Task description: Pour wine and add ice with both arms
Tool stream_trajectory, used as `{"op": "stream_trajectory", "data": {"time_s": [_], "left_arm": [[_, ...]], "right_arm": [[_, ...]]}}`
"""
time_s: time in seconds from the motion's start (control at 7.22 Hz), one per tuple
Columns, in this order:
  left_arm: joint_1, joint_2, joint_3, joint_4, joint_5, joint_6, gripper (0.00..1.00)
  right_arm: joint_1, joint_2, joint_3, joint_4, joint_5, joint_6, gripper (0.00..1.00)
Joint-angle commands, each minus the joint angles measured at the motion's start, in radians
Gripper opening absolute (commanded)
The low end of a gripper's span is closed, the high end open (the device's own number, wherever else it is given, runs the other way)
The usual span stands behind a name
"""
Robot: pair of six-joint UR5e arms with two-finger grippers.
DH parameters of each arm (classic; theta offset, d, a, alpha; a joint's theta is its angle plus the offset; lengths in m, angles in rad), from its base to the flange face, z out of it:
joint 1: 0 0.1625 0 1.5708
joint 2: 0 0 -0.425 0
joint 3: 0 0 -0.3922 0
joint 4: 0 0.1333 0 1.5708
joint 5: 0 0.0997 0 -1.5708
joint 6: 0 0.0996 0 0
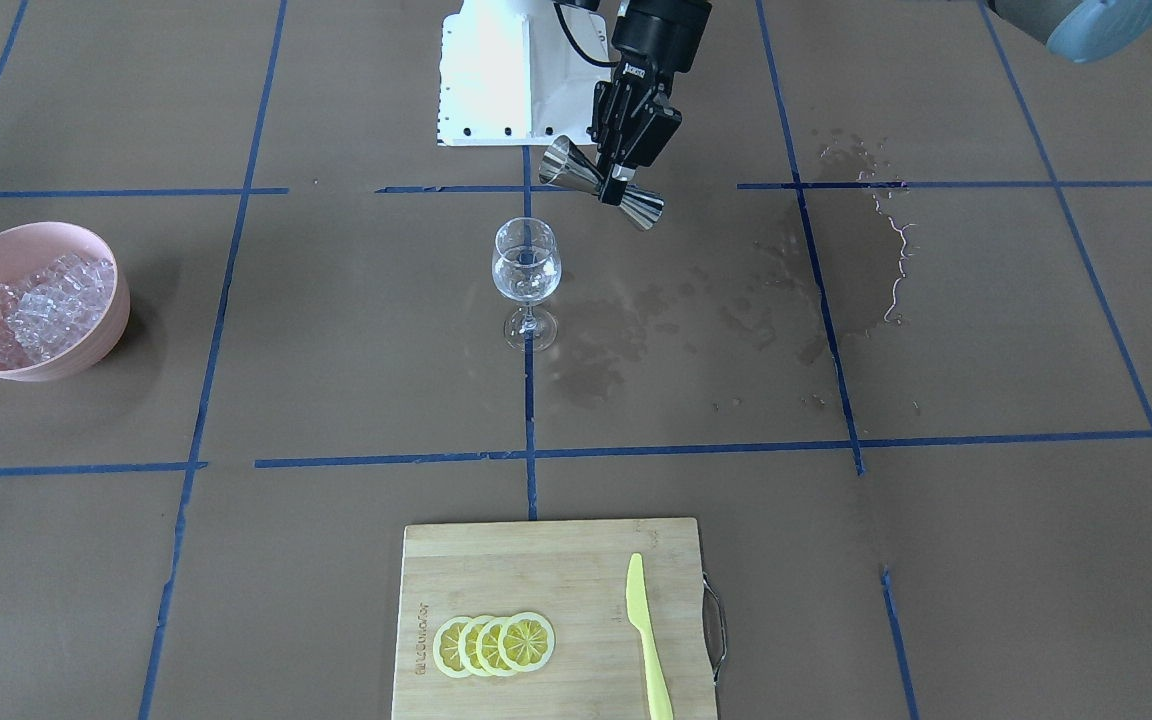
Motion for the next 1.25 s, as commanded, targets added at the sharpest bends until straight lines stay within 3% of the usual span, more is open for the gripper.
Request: {"op": "stream_trajectory", "data": {"time_s": [0.0, 0.14, 0.55, 0.69, 0.83, 1.11], "left_arm": [[-0.067, 0.112, -0.024, -0.144, -0.09, -0.113, 0.0], [-0.078, 0.196, -0.027, -0.257, -0.087, -0.154, 0.0], [-0.082, 0.504, 0.01, -0.708, -0.078, -0.543, 0.0], [-0.082, 0.606, 0.063, -0.922, 0.0, -0.568, 0.0], [-0.081, 0.642, 0.147, -1.056, 0.139, -0.656, 0.0], [-0.07, 0.694, 0.205, -1.125, 0.302, -0.697, 0.0]], "right_arm": [[0.0, 0.001, -0.002, 0.014, 0.0, 0.0, 1.0], [0.0, 0.001, -0.002, 0.014, 0.0, 0.0, 1.0], [0.0, 0.0, -0.002, 0.014, 0.0, 0.0, 1.0], [0.0, 0.0, -0.002, 0.014, 0.0, 0.0, 1.0], [0.0, 0.0, 0.0, 0.014, 0.0, 0.0, 1.0], [0.0, 0.0, 0.006, 0.014, 0.0, 0.0, 1.0]]}}
